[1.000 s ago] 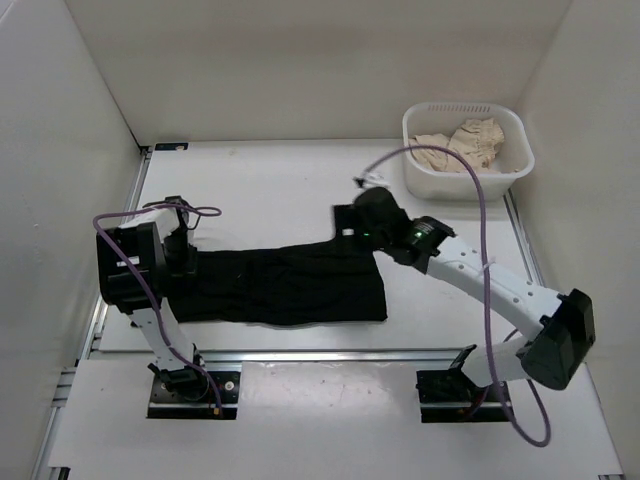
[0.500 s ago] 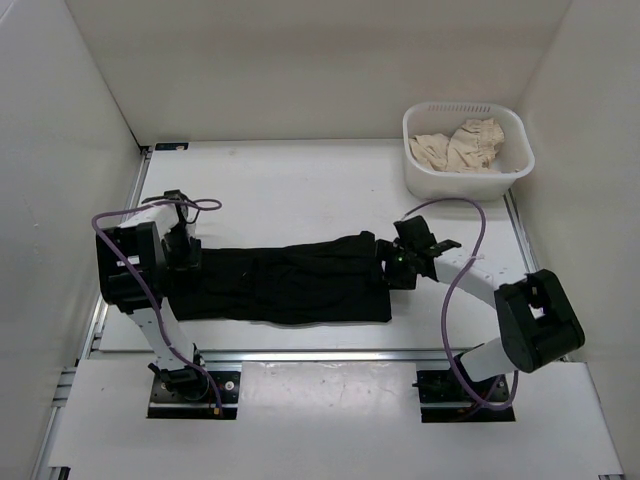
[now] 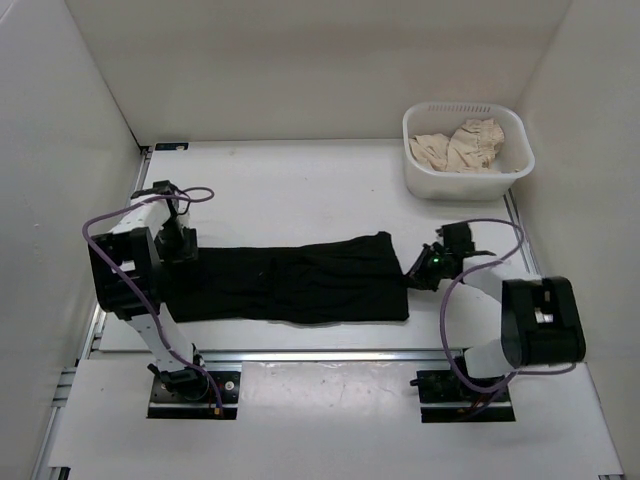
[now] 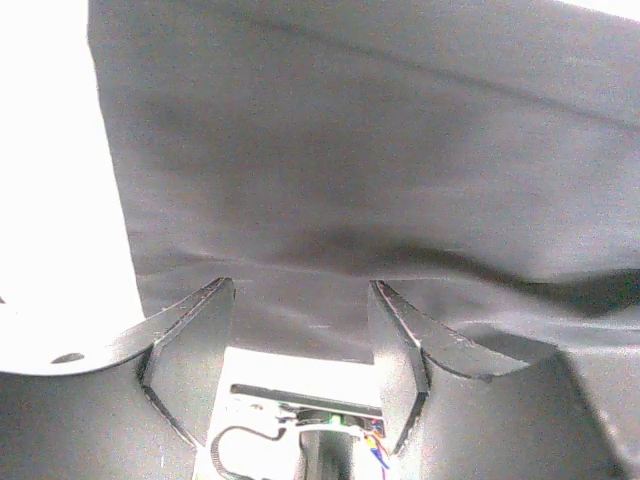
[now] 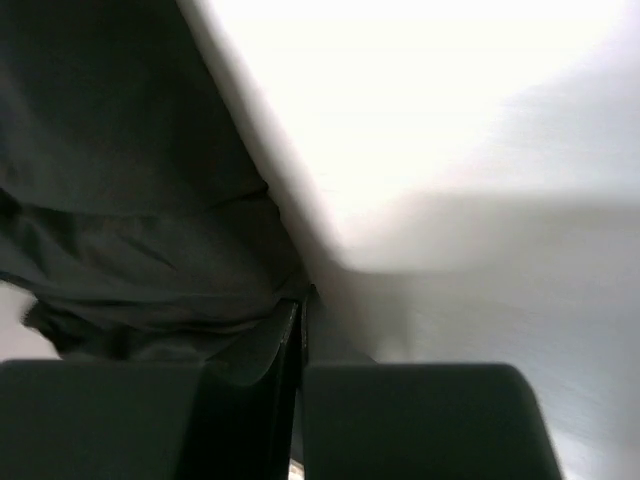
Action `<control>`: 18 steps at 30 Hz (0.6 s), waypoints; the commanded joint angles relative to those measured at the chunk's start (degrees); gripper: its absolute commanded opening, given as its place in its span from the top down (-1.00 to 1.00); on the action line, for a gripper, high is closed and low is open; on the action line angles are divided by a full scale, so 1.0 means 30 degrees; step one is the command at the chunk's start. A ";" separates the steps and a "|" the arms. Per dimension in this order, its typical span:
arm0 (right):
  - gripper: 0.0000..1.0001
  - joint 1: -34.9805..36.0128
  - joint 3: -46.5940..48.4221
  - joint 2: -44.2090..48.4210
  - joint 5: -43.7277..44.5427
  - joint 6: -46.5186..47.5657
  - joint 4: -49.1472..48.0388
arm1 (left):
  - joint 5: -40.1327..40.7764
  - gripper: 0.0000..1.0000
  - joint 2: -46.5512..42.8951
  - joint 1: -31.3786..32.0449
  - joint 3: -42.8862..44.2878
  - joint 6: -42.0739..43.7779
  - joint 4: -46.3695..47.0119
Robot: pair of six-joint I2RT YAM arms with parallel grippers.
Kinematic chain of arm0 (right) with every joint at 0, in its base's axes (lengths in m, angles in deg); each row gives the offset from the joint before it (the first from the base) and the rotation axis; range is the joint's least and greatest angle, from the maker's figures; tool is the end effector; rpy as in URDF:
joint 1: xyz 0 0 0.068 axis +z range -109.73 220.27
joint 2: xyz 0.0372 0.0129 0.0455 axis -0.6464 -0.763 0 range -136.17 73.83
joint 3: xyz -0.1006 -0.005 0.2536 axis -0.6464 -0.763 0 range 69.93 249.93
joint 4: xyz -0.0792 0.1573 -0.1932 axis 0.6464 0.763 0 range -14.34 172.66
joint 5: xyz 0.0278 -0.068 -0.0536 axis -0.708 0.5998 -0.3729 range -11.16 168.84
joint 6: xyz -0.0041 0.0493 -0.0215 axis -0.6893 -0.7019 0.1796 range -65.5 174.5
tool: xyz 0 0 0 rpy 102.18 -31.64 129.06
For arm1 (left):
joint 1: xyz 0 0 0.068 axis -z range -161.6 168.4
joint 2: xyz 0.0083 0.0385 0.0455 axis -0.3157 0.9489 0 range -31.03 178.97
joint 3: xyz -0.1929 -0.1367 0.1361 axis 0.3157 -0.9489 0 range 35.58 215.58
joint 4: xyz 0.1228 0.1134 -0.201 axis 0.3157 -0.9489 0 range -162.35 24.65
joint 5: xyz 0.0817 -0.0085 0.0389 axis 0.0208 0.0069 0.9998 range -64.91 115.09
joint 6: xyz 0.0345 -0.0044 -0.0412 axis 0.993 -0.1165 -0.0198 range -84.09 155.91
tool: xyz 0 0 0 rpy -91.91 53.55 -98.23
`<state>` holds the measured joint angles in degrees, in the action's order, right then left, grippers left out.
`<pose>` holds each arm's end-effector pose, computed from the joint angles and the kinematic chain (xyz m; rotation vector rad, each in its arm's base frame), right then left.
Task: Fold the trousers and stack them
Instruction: Fold the trousers
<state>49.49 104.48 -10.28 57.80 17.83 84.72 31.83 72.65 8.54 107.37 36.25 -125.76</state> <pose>0.2480 0.0532 0.1370 0.5002 2.6368 0.7517 0.3124 0.0587 0.1823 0.2523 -3.0760 -0.1755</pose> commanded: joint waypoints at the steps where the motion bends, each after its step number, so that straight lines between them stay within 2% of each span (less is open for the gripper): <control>1: 1.00 -0.2946 0.0579 0.3298 -0.0253 0.1667 0.3124 | -0.0607 -0.35 -0.1452 -0.0197 0.0562 -0.0113 -0.0198; 4: 1.00 -0.5497 0.2657 0.5704 0.0944 0.4152 0.7808 | -0.1046 -0.35 -0.1454 -0.0197 0.0357 -0.0113 -0.0198; 5: 1.00 -0.6141 0.4492 0.6179 0.1412 0.4658 0.8951 | -0.1482 -0.35 -0.1454 -0.0197 0.0357 -0.0113 -0.0198; 6: 1.00 -0.6147 0.5554 0.6531 0.2229 0.4982 1.1167 | -0.1486 -0.35 -0.1454 -0.0197 0.0357 -0.0113 -0.0198; 9: 1.00 -0.4746 0.8485 0.7206 0.3233 0.4958 1.2913 | -0.2040 -0.35 -0.0897 -0.0023 0.0357 -0.0113 -0.0198; 10: 1.00 -0.4016 1.0409 0.7209 0.3523 0.4666 1.3469 | -0.2304 -0.35 -0.0607 0.0298 0.0357 -0.0113 -0.0198; 13: 1.00 0.0781 1.3578 0.6217 0.6009 0.2764 1.3679 | -0.3590 -0.35 -0.0051 0.1324 0.0357 -0.0113 -0.0198; 14: 1.00 0.3813 1.4143 0.5662 0.6712 0.1773 1.3679 | -0.4291 -0.35 0.0300 0.1588 0.0357 -0.0113 -0.0198; 15: 1.00 0.5293 1.4584 0.4177 0.7328 0.1299 1.3679 | -0.6097 -0.35 0.0536 0.2141 0.0531 -0.0113 -0.0198; 16: 1.00 0.7802 1.5082 0.3292 0.7683 0.0656 1.3389 | -0.7014 -0.35 0.0799 0.2466 0.0823 -0.0113 -0.0430; 18: 1.00 0.9810 1.5786 0.0083 0.7862 0.0183 1.3386 | -0.8742 -0.35 0.1619 0.3633 0.1205 -0.0113 -0.0665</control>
<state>70.91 150.34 0.47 77.34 23.23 120.78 17.21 75.82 15.38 108.33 35.90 -126.98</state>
